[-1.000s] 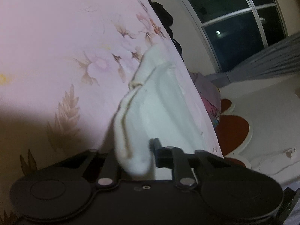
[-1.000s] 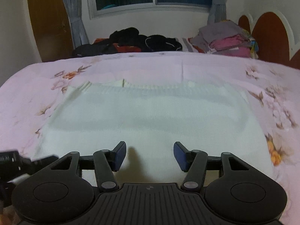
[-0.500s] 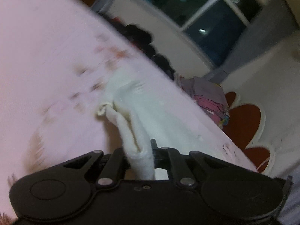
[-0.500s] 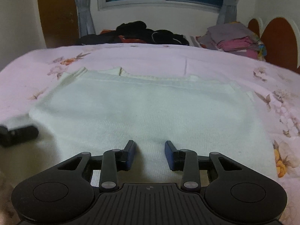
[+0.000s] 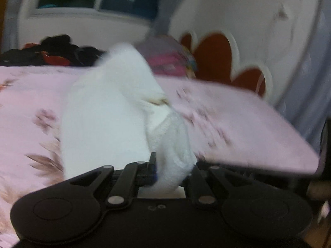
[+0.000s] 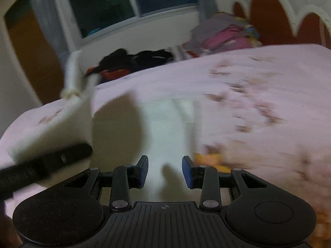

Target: Fold small clothes

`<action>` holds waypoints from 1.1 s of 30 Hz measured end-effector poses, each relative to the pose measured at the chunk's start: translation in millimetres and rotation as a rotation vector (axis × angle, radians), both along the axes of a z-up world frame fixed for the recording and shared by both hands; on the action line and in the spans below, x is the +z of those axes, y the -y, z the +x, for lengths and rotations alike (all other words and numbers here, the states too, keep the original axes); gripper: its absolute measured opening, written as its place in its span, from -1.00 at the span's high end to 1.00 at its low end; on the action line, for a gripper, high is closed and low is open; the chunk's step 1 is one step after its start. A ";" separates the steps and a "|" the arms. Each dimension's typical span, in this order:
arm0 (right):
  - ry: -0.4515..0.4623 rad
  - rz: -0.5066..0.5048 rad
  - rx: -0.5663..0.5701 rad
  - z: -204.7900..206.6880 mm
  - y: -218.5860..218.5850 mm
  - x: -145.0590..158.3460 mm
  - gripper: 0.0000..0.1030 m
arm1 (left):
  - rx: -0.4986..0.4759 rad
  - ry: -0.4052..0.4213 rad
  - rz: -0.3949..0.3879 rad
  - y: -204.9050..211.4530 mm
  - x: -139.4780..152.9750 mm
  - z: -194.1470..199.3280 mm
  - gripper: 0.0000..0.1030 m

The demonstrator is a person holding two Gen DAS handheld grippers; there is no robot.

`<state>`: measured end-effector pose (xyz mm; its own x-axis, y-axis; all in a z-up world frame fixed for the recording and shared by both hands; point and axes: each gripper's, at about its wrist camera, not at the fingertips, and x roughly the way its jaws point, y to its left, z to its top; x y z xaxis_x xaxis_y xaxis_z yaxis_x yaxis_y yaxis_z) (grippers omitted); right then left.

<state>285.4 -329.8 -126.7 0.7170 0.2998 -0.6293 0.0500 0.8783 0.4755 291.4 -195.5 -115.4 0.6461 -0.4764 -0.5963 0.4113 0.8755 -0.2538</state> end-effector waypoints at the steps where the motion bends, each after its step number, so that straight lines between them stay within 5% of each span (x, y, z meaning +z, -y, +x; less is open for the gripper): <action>1: -0.008 0.006 -0.012 -2.5 8.8 -2.4 0.30 | -0.011 -0.010 0.039 8.5 -8.0 0.0 0.86; 8: 0.004 0.120 0.005 -9.4 36.0 -0.3 0.29 | -0.138 -0.025 0.130 32.1 -21.0 -32.4 0.37; 9: 0.010 0.144 0.019 -5.2 34.6 2.4 0.19 | -0.163 -0.037 0.119 29.3 -18.5 -36.5 0.22; 11: 0.031 0.175 0.047 0.4 29.4 6.8 -0.45 | -0.174 -0.051 0.113 19.1 -13.9 -44.1 -0.03; 12: 0.047 0.172 0.063 4.0 22.7 9.9 -0.59 | -0.165 -0.045 0.109 10.9 -10.4 -48.7 -0.13; 18: 0.039 0.164 0.126 33.3 -10.1 5.1 -0.58 | 0.026 -0.031 0.070 -45.2 12.4 -43.8 -0.19; 22: 0.001 0.154 0.139 48.4 -18.3 -7.9 0.03 | 0.161 -0.042 0.065 -76.8 15.1 -30.3 -0.19; 29: -0.046 0.210 0.128 66.1 -14.4 -26.2 0.06 | 0.248 -0.074 0.042 -96.8 15.1 -10.5 -0.19; 31: -0.069 0.261 0.142 69.8 -13.7 -27.3 0.61 | 0.253 -0.087 0.030 -100.0 12.9 -2.5 -0.19; 33: -0.061 0.238 0.150 68.5 -14.3 -22.4 0.67 | 0.247 -0.096 0.028 -96.2 8.1 9.7 -0.19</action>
